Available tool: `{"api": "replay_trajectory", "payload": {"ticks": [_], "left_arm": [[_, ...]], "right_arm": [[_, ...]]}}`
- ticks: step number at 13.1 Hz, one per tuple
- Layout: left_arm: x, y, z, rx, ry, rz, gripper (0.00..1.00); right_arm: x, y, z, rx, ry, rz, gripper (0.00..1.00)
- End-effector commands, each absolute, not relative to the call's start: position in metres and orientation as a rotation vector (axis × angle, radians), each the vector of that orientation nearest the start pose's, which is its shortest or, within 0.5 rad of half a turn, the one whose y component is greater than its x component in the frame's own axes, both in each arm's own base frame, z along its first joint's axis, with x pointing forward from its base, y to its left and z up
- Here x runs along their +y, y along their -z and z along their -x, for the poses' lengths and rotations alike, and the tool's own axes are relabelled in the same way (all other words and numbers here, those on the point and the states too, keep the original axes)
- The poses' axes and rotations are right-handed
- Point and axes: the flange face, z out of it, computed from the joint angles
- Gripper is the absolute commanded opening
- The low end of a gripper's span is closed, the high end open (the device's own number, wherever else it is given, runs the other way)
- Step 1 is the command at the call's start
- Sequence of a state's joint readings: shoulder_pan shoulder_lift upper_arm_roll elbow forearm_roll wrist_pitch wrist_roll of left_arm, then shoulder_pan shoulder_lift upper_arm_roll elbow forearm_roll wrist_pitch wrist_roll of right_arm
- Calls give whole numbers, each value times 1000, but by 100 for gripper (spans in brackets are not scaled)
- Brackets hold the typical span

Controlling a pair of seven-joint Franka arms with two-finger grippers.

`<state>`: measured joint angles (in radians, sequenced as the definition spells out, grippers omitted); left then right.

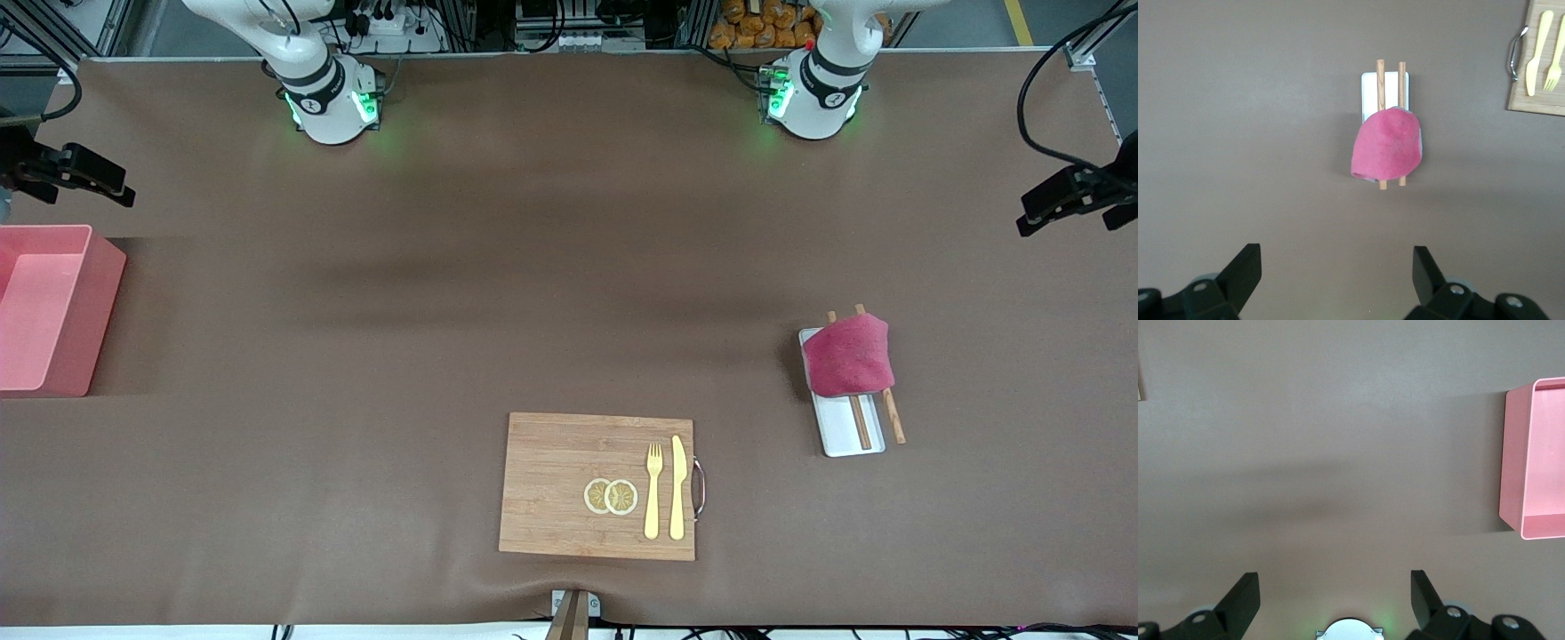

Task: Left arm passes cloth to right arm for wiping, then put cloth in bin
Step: 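Move the left gripper toward the pink cloth on the white holder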

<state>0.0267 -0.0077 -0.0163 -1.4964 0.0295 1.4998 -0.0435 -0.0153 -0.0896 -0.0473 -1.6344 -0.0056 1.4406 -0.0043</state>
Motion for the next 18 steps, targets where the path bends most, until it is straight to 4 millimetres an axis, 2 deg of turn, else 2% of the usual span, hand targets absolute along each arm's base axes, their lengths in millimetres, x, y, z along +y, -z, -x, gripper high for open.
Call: {"api": "replay_trajectory", "payload": {"ticks": [1,3,4,5,6,8,9,11,12,15,17,18], "left_arm": [[-2,-670,-537,-87,3,3126,100],[-1,-675,-534,-90,15,3118,100],[2,-670,-538,-97,1,3118,100],[-5,-666,-540,-78,-11,3120,100],[-11,-653,-546,-56,-41,3120,100],[-19,-604,-574,-36,-105,3134,100],[-19,-578,-583,-33,-36,3138,100],[-27,-533,-591,-10,17,3140,100],[-25,-505,-598,-10,3,3138,100],[-26,-434,-616,-3,-79,3142,100],[-31,-386,-633,5,-72,3148,86],[-41,-367,-637,-7,-70,3149,80]], "right_arm": [[-31,-635,-511,106,-161,3132,100],[-32,-635,-511,108,-161,3132,100],[-31,-635,-511,106,-161,3132,100],[-32,-635,-511,108,-161,3132,100],[-31,-635,-511,106,-161,3132,100],[-31,-635,-511,106,-161,3132,100],[-29,-633,-512,106,-166,3132,100],[-27,-632,-514,101,-168,3131,100],[-26,-629,-516,101,-178,3131,100],[1,-617,-530,26,-207,3125,100],[15,-597,-548,-13,-255,3089,100],[30,-578,-559,-42,-300,3027,100]]}}
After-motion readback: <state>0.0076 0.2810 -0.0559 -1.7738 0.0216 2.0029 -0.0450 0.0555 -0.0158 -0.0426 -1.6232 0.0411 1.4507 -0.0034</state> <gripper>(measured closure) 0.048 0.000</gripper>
